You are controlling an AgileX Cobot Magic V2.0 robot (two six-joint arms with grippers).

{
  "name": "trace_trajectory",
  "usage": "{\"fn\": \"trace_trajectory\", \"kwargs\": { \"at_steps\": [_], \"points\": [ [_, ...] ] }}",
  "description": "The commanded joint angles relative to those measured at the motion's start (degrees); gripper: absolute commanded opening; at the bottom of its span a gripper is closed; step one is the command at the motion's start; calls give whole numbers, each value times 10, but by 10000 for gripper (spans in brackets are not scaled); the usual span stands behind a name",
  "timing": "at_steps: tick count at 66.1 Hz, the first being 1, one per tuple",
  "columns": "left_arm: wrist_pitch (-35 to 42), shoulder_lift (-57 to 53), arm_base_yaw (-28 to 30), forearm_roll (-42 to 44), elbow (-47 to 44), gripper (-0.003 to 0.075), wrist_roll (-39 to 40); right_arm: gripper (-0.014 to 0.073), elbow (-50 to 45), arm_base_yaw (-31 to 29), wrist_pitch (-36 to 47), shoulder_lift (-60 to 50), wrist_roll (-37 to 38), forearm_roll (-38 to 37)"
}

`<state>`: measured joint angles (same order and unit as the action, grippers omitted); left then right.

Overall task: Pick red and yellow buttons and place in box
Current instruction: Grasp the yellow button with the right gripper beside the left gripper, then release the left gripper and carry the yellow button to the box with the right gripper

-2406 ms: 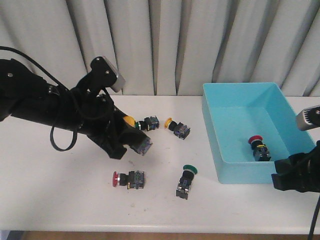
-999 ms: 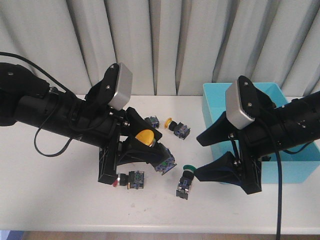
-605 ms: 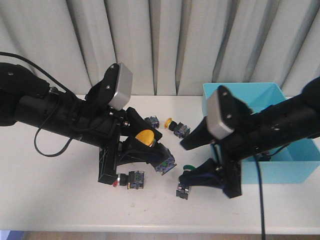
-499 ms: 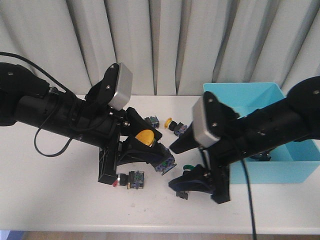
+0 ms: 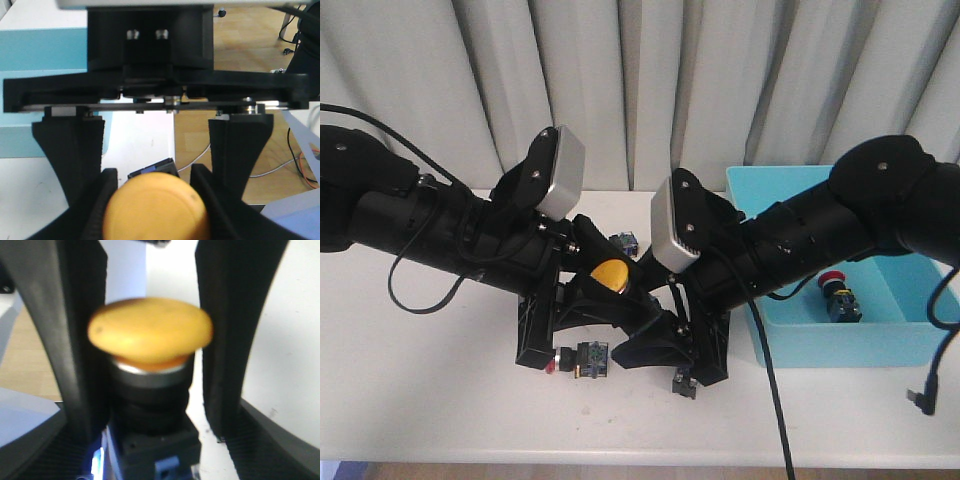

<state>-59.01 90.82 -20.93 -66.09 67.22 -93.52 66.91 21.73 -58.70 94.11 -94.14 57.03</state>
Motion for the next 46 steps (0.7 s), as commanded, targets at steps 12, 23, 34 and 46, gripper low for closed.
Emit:
{"fn": "trace_trajectory", "kwargs": {
  "at_steps": [12,23,34,46],
  "points": [
    [-12,-21,-2,-47,15,182,1,490,24,-4,-46,-8,6,0],
    [-12,-21,-2,-47,15,182,1,432,24,-4,-44,-8,6,-4],
    [-14,-21,-2,-47,15,182,1,377,24,-4,-32,-8,6,-5],
    [-19,-21,-2,-47,15,182,1,311,24,-4,-27,-8,6,-4]
  ]
}}
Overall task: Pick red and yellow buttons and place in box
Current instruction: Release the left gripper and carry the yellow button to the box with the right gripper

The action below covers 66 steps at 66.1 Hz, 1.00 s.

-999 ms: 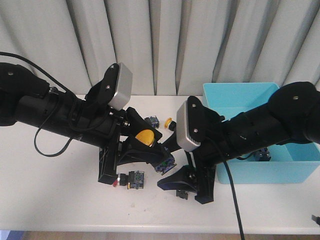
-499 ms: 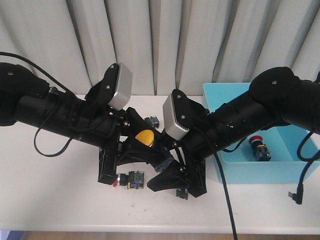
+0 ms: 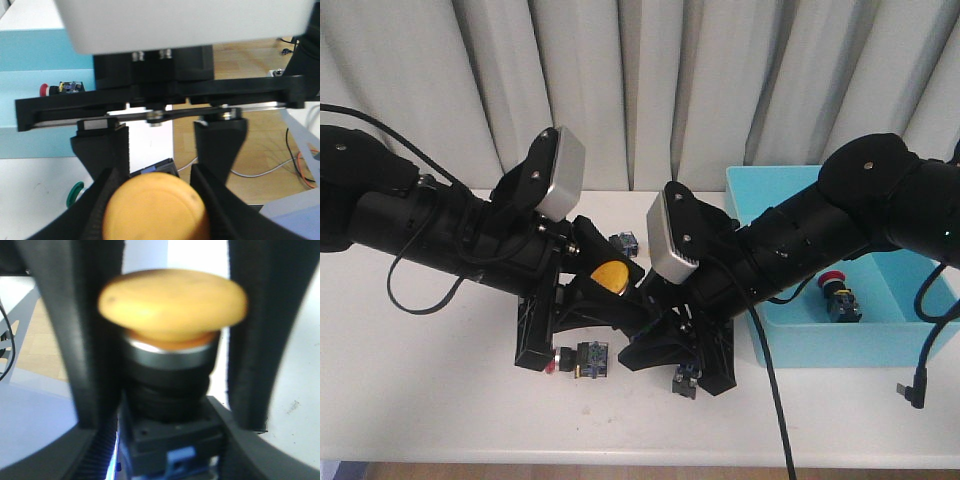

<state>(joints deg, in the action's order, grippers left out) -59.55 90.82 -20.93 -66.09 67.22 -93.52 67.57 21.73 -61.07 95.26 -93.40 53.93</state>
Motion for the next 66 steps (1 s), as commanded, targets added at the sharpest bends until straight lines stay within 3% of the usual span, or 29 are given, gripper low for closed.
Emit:
{"fn": "trace_trajectory", "kwargs": {
  "at_steps": [1,18,32,39,55,66],
  "points": [
    [-14,-21,-2,-47,15,182,1,304,18,-4,-3,-20,-1,27],
    [-21,-21,-2,-47,15,182,1,150,18,-4,-4,-20,5,27],
    [-18,-21,-2,-47,15,195,2,76,18,-4,-4,-20,5,27],
    [-26,-21,-2,-46,15,288,4,66,18,-4,-4,-20,5,27],
    [-15,-21,-2,-46,15,633,5,66,18,-4,-2,-22,6,26],
    [4,-21,-2,-23,15,711,5,68,18,-5,11,-43,9,1]
  ]
}}
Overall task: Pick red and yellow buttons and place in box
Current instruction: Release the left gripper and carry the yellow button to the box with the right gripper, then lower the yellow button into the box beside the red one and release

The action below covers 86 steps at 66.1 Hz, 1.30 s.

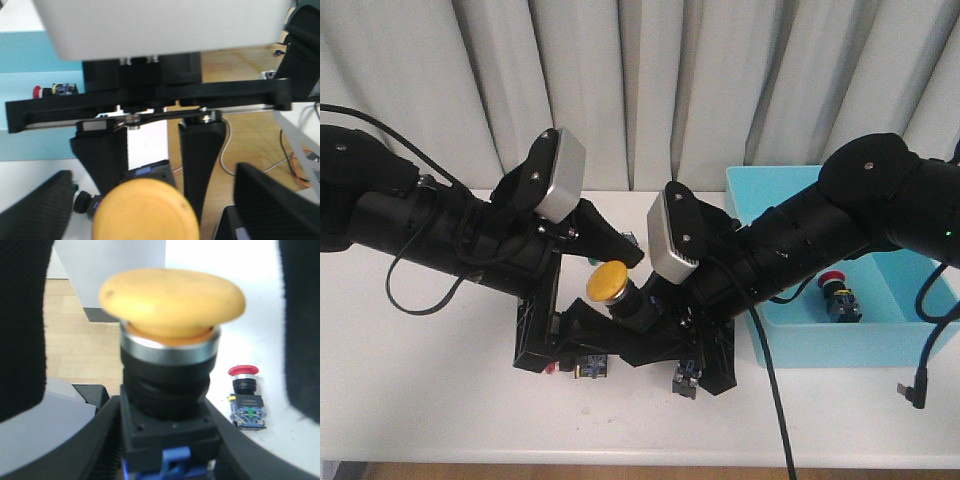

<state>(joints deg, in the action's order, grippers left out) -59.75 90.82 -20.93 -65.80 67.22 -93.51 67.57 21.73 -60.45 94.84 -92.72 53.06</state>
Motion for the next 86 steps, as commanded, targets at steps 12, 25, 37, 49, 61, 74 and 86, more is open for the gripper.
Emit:
{"fn": "trace_trajectory", "kwargs": {
  "at_steps": [12,25,37,49,61,74,86],
  "points": [
    [38,-21,-2,7,15,684,6,70,18,-5,73,-92,114,-138],
    [96,-21,-2,68,15,621,33,73,18,-6,153,-128,431,-399],
    [107,-21,-2,109,15,560,51,78,18,-88,185,-117,769,-568],
    [106,-21,-2,109,15,548,51,90,32,-194,163,-59,805,-521],
    [105,-21,-2,109,15,548,52,109,106,-216,116,30,754,-461],
    [105,-21,-2,109,15,548,62,115,193,-214,85,137,751,-443],
    [105,-21,-2,109,15,548,62,122,249,-214,77,217,739,-411]
  ]
}}
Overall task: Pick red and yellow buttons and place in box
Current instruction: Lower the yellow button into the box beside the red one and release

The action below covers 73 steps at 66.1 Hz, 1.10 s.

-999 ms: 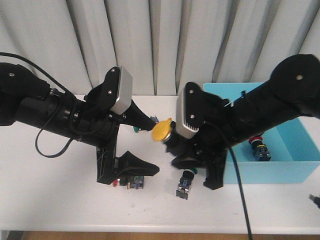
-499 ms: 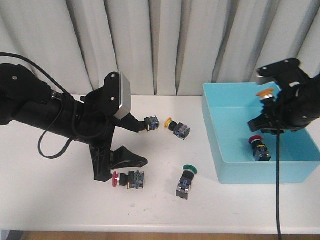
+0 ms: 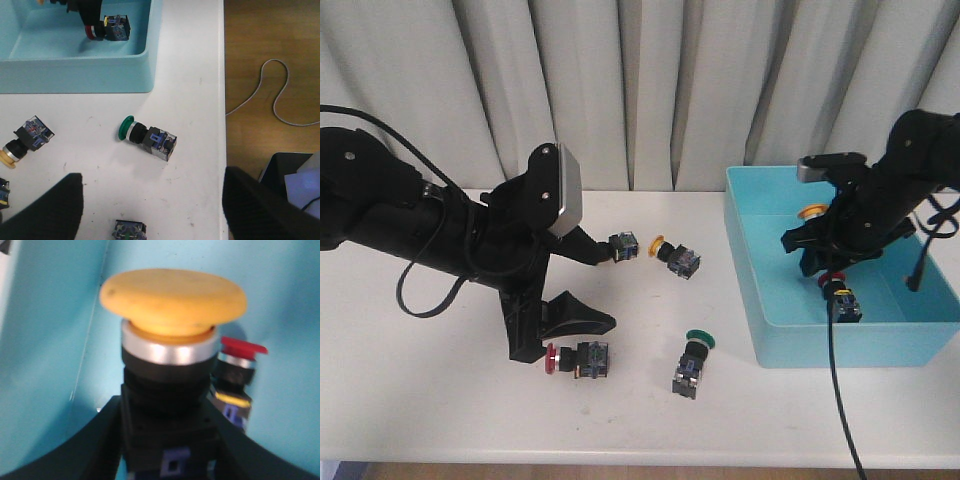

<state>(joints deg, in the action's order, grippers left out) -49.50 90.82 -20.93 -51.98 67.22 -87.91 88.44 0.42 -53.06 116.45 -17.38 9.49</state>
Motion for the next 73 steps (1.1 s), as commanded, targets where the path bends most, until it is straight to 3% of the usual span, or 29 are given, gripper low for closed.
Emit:
{"fn": "trace_trajectory", "kwargs": {
  "at_steps": [1,28,52,73],
  "points": [
    [3,-21,-2,-29,15,548,6,122,44,-1,1,6,-17,29],
    [3,-21,-2,-29,15,548,6,154,89,-1,-38,74,-27,37],
    [3,-21,-2,-29,15,548,6,350,89,-1,-40,74,-31,37],
    [3,-21,-2,-29,15,548,6,356,89,-1,-32,72,-35,45]
  ]
}}
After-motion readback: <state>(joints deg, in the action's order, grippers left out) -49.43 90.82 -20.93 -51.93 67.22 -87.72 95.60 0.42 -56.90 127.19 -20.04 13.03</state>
